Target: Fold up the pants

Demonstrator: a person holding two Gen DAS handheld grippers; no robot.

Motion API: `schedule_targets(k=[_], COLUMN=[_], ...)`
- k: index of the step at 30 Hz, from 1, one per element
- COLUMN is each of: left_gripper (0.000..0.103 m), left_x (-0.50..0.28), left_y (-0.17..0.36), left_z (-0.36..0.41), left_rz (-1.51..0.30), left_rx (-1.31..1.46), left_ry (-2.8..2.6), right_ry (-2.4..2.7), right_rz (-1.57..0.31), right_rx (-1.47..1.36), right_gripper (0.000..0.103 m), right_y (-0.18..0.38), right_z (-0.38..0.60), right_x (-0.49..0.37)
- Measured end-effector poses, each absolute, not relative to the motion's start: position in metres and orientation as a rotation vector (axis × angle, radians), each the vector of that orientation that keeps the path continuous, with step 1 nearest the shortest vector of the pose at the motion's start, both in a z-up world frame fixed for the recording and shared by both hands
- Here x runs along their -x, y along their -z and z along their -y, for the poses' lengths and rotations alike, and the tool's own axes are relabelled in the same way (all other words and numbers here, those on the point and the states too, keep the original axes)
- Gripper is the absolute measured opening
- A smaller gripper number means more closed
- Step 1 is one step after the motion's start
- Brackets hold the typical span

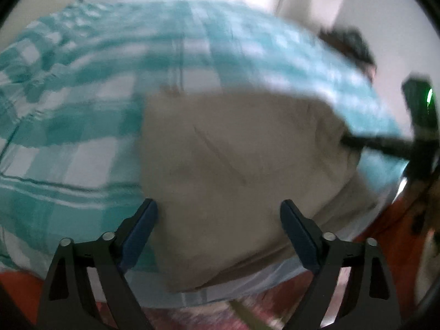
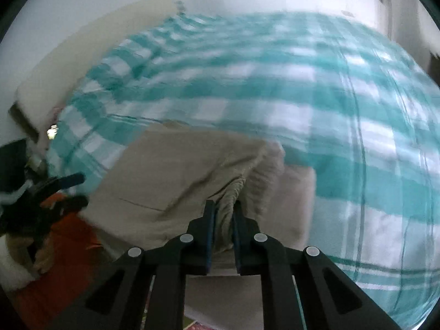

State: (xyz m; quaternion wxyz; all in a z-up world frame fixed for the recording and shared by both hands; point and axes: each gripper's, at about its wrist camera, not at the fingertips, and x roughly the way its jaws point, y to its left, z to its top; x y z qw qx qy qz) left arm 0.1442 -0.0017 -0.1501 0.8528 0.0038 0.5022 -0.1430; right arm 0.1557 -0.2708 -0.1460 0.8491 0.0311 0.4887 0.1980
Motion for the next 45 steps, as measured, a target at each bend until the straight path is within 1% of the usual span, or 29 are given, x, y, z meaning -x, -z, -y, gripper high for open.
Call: schedule_targets(k=[1,3,4,5,6,9,12,15,17,18,19,21,23,24,26,28,30,32,34,36,37,38,39,41,42,43,44,45], left_gripper=[0.088,0.088,0.088,0.088,0.088,0.088,0.088,0.088,0.088,0.088,0.088,0.088,0.087,0.086,0.086,0.086,0.086,0.086,0.084,0.071,0.071,0.071,0.071,0.072,0.074,0.076,0.081,0.089], left_x=[-0.143,-0.14,-0.14,-0.141,-0.142,-0.143,-0.143,-0.141,-0.14,-0.141,-0.14,-0.141,-0.141,-0.141,-0.138,-0.134,-0.131,-0.129,-0.131,-0.136,-0.136,-0.135,-0.135,-0.138,-0.141,-0.144,-0.146,-0.145], left_y=[0.153,0.152,0.151,0.15,0.151,0.155,0.155,0.154,0.155,0.156,0.156,0.155,0.151,0.146,0.13,0.11,0.098,0.097,0.112,0.146,0.159,0.17,0.177,0.168,0.161,0.15,0.135,0.127], left_z=[0.004,0.004,0.002,0.0,-0.002,-0.003,-0.001,0.0,0.0,-0.001,-0.001,-0.001,-0.005,-0.008,-0.016,-0.021,-0.021,-0.017,-0.01,0.003,0.006,0.007,0.006,-0.005,-0.012,-0.026,-0.047,-0.06], left_rz=[-1.059,-1.045,-1.044,-1.045,-1.049,-1.051,-1.047,-1.045,-1.042,-1.042,-1.042,-1.044,-1.048,-1.048,-1.022,-0.971,-0.936,-0.927,-0.961,-1.069,-1.099,-1.119,-1.139,-1.154,-1.158,-1.148,-1.119,-1.099], left_rx=[-0.024,-0.025,-0.014,-0.001,0.013,0.014,0.004,0.003,0.001,0.003,0.003,0.003,0.028,0.051,0.115,0.143,0.131,0.091,0.021,-0.123,-0.162,-0.181,-0.176,-0.097,-0.054,0.024,0.12,0.17], left_ry=[0.291,0.299,0.307,0.309,0.308,0.306,0.302,0.304,0.305,0.306,0.305,0.303,0.31,0.316,0.334,0.352,0.363,0.364,0.343,0.283,0.28,0.282,0.282,0.299,0.314,0.327,0.329,0.325], right_ry=[-0.412,-0.408,-0.389,-0.374,-0.378,-0.413,-0.421,-0.394,-0.384,-0.393,-0.394,-0.388,-0.372,-0.371,-0.402,-0.447,-0.462,-0.432,-0.376,-0.305,-0.282,-0.267,-0.258,-0.25,-0.244,-0.237,-0.225,-0.219], right_rz=[-1.059,-1.076,-1.062,-1.037,-1.026,-1.072,-1.166,-1.246,-1.242,-1.226,-1.221,-1.226,-1.239,-1.234,-1.192,-1.117,-1.052,-1.021,-1.049,-1.116,-1.133,-1.134,-1.125,-1.11,-1.108,-1.104,-1.102,-1.102], right_rx=[-0.101,-0.242,-0.295,-0.372,-0.434,-0.657,-0.771,-0.793,-0.784,-0.808,-0.821,-0.835,-0.76,-0.696,-0.671,-0.689,-0.639,-0.574,-0.568,-0.535,-0.515,-0.496,-0.485,-0.462,-0.427,-0.401,-0.383,-0.389], right_gripper=[0.015,0.033,0.047,0.055,0.057,0.057,0.057,0.057,0.057,0.06,0.064,0.065,0.044,0.041,0.023,0.022,0.022,0.021,0.021,0.021,0.023,0.027,0.028,0.032,0.033,0.04,0.047,0.049], right_y=[0.154,0.161,0.157,0.152,0.149,0.154,0.174,0.193,0.197,0.198,0.199,0.203,0.202,0.196,0.179,0.152,0.124,0.113,0.128,0.161,0.174,0.184,0.189,0.187,0.184,0.181,0.179,0.177], right_z=[0.275,0.292,0.3,0.313,0.322,0.342,0.343,0.335,0.33,0.327,0.326,0.322,0.314,0.309,0.308,0.314,0.317,0.323,0.334,0.34,0.339,0.336,0.333,0.328,0.324,0.322,0.323,0.328], right_x=[-0.158,-0.157,-0.154,-0.147,-0.143,-0.131,-0.125,-0.131,-0.137,-0.143,-0.146,-0.155,-0.161,-0.162,-0.161,-0.156,-0.146,-0.133,-0.122,-0.115,-0.114,-0.114,-0.113,-0.112,-0.113,-0.114,-0.115,-0.115])
